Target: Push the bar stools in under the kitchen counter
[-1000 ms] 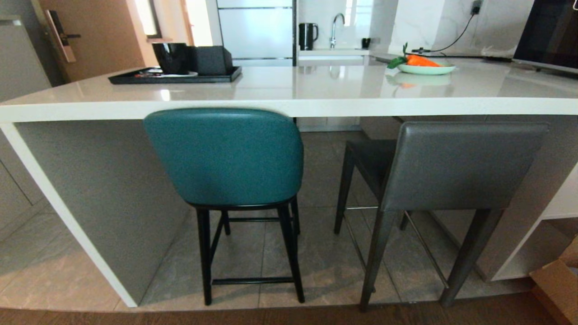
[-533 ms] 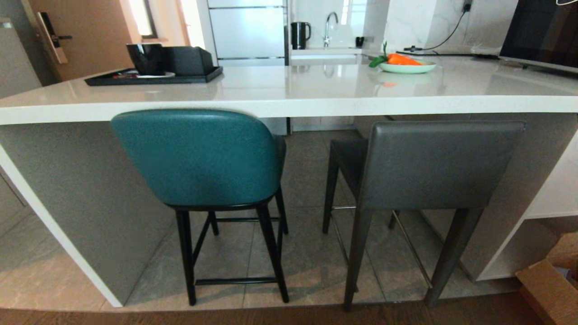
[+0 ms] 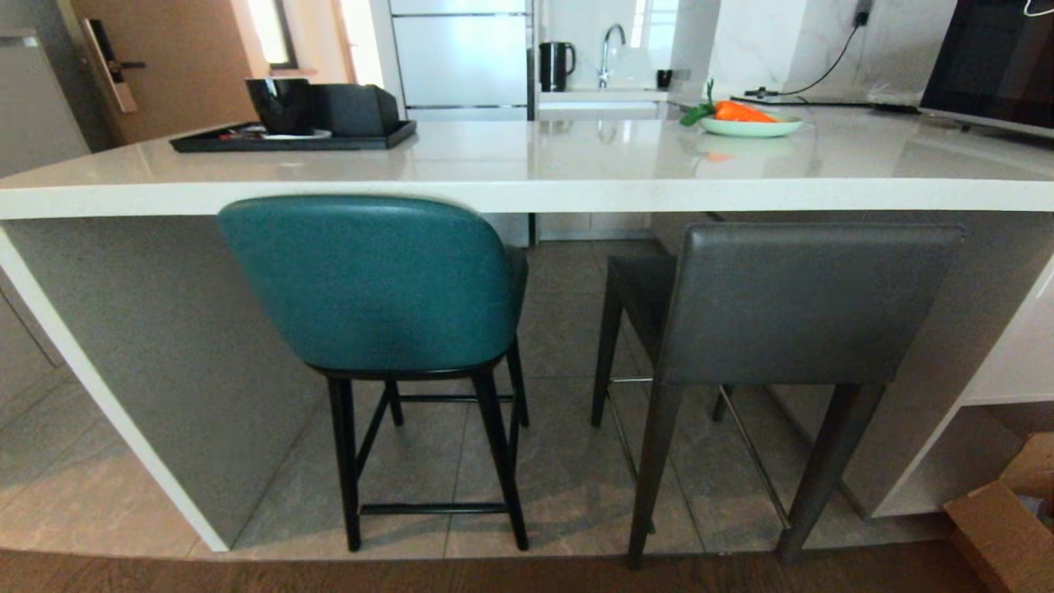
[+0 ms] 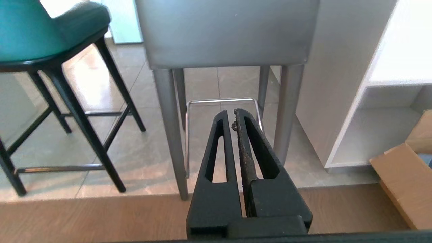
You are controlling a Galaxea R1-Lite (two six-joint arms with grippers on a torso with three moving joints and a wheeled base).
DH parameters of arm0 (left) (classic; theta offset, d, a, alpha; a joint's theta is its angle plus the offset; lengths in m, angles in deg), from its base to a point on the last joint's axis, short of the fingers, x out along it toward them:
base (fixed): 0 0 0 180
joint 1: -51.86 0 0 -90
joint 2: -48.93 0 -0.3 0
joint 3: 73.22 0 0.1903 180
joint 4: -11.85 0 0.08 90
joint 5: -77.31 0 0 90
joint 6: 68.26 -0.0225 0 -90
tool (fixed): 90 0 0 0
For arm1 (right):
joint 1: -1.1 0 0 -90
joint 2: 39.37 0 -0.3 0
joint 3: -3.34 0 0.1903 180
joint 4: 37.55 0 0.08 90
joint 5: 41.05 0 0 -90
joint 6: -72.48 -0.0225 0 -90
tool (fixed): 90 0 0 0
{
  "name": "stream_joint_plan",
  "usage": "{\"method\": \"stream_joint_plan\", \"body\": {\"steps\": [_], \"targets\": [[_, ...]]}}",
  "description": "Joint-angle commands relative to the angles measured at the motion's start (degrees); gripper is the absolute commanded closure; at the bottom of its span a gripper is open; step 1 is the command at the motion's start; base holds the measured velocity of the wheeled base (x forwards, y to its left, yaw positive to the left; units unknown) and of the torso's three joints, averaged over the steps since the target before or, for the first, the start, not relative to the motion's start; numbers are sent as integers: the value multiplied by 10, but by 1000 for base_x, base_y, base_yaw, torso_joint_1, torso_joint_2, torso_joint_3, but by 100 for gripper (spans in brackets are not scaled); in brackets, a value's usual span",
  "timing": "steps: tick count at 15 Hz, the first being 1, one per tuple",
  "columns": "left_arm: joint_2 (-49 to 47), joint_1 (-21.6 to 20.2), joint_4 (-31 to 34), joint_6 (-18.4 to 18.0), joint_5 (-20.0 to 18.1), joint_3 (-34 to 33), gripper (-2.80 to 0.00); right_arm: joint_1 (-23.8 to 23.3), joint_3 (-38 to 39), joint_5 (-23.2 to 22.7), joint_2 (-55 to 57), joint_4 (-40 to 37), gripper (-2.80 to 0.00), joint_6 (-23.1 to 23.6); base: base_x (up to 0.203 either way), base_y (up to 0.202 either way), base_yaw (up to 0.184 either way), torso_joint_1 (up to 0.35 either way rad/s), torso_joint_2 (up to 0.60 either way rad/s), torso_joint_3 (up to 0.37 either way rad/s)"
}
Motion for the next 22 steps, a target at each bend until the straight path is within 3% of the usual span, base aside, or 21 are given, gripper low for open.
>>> {"method": "stream_joint_plan", "body": {"steps": [1, 22], "targets": [[-1, 0, -1, 0, 0, -5, 0, 0, 14, 0, 1, 0, 0, 0, 0, 0, 0, 0, 0, 0], [-1, 0, -1, 0, 0, -5, 0, 0, 14, 1, 1, 1, 0, -2, 0, 0, 0, 0, 0, 0]]}}
